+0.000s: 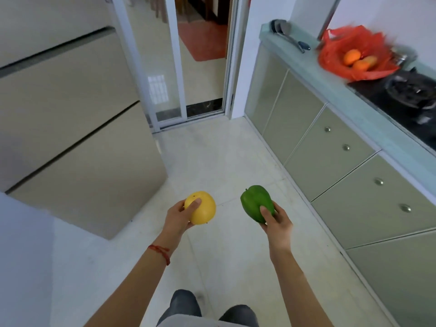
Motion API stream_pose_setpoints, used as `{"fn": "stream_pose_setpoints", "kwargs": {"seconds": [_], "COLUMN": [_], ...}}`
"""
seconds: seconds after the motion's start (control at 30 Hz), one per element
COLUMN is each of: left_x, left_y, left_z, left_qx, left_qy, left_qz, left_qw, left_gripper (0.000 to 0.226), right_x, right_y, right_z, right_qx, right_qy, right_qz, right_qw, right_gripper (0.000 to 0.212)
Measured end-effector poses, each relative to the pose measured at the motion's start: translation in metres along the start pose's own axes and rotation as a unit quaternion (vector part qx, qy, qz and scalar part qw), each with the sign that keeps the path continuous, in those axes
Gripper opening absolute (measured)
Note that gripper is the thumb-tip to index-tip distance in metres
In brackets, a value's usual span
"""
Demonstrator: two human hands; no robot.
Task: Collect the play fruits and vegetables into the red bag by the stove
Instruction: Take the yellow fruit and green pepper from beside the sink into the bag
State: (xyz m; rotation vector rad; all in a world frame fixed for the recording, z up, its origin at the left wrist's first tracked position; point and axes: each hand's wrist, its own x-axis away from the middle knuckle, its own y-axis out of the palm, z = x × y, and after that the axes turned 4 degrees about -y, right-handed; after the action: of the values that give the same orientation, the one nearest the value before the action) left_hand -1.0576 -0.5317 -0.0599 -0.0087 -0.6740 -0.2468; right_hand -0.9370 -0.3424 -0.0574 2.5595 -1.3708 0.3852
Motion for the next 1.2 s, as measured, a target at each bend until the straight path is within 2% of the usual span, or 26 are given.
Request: {"fn": "stream_pose_setpoints", "kwargs": {"seconds": [0.37, 0.73, 0.9, 1.0, 1.1, 1.2], "left_x": [-0.092, -0.198, -0.241, -0.271, -0.306, -0.344], "left_y": [0.106, 0.277, 0.33, 0.359, 0.39, 0.425], "left_z": [0.069, 0.154, 0.189, 0.208, 0.23, 0.253], "left_qx": [-0.025, -0.037, -0.056, -0.064, -0.073, -0.073], "left_qy": [-0.014, 0.012, 0.014, 0.016, 0.014, 0.01], "left_qz": [-0.057, -0.114, -0.122, -0.132, -0.147, -0.166], "left_qw": [0.998, 0.993, 0.991, 0.989, 0.986, 0.983], "left_gripper": [0.03, 0.031, 0.029, 0.019, 0.025, 0.019], "right_x": [-0.116, -0.3, -0.369, -0.408, -0.449, -0.493], "right_y": [-0.007, -0.032, -0.033, -0.031, -0.026, -0.023], "right_z": [-0.042, -0.122, -0.151, -0.164, -0.176, -0.187], "right_qx": [-0.035, -0.064, -0.068, -0.069, -0.072, -0.064], "right_qy": [-0.006, -0.038, -0.032, -0.03, -0.034, -0.04], "right_qz": [0.073, 0.11, 0.119, 0.128, 0.143, 0.171], "right_qw": [0.997, 0.991, 0.99, 0.989, 0.987, 0.982], "right_gripper": [0.027, 0.024, 0.024, 0.026, 0.027, 0.031]}}
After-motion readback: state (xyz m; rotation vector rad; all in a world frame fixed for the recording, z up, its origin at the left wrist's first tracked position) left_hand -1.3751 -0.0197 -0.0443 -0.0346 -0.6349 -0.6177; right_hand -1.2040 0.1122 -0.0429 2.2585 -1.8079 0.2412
